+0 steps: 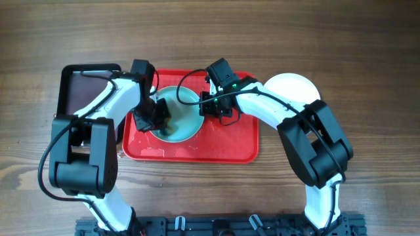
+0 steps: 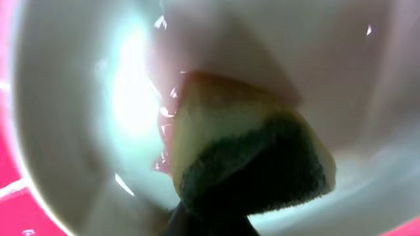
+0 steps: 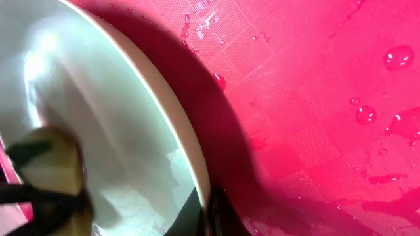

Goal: Clean dirty plates on tray and stack at the side
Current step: 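Scrub the teal plate with the sponge while the right gripper holds it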

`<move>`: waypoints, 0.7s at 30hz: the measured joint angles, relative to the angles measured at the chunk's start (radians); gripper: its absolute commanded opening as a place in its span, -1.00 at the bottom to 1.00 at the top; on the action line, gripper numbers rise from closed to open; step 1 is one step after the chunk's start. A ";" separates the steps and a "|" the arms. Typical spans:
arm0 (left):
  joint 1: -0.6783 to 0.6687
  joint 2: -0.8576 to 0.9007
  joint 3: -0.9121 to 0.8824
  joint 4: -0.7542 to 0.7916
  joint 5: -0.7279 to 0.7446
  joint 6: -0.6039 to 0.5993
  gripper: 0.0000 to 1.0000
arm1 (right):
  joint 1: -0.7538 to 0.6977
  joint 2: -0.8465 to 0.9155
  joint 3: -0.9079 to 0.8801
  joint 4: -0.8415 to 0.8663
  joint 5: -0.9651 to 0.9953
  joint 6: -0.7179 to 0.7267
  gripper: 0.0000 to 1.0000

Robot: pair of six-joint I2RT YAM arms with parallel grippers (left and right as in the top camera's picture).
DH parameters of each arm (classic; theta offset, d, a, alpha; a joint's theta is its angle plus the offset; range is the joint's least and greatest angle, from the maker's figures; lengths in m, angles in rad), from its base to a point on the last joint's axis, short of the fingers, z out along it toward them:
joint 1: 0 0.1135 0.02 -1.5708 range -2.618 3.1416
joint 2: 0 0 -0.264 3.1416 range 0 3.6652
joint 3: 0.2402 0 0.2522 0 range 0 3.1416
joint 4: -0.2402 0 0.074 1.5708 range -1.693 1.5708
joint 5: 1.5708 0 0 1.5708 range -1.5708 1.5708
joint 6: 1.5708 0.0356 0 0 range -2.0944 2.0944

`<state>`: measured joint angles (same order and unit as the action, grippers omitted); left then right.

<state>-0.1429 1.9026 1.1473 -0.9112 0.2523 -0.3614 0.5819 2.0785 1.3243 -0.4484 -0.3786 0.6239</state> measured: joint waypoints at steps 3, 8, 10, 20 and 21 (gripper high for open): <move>0.002 0.002 -0.007 -0.009 0.045 0.082 -0.92 | 0.000 0.000 0.000 0.000 -0.001 0.000 -0.91; 0.004 0.010 -0.024 0.022 0.150 0.225 -0.92 | 0.000 0.001 0.000 0.000 -0.003 0.000 -0.91; -0.003 0.011 -0.030 0.063 0.182 0.257 -0.92 | 0.000 0.001 0.000 0.000 -0.005 0.000 -0.92; -0.034 0.020 -0.037 0.353 0.201 0.273 -0.92 | 0.000 0.002 0.000 0.001 -0.006 0.000 -0.91; -0.035 0.020 -0.037 0.373 0.177 0.251 -0.92 | 0.000 0.002 0.000 0.001 -0.006 0.000 -0.91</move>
<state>-0.1780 1.9224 1.1107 -0.5385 0.4294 -0.1108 0.5819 2.0800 1.3243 -0.4477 -0.3847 0.6235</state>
